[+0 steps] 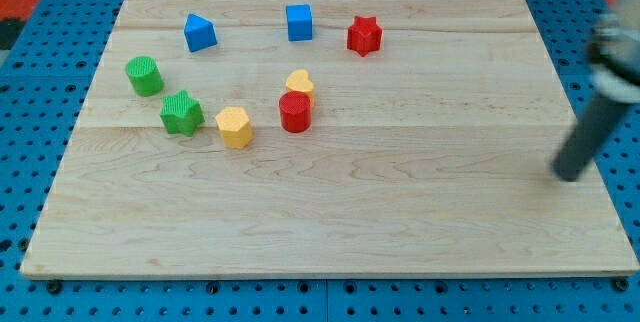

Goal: Move the blue cube slightly towards the red star

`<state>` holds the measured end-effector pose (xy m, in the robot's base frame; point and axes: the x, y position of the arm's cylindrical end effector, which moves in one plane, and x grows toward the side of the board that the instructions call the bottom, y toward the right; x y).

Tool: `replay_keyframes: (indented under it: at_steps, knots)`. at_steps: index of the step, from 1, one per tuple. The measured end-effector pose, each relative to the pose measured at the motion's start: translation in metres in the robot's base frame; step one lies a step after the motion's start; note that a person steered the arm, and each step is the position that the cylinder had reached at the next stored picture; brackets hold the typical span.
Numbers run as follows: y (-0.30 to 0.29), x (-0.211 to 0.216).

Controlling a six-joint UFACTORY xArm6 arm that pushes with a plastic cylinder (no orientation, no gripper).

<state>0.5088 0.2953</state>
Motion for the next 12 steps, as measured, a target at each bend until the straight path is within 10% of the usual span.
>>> replay_keyframes:
  at_steps: [9, 12]
  knots:
    - [0.049, -0.015]
    - [-0.173, -0.082]
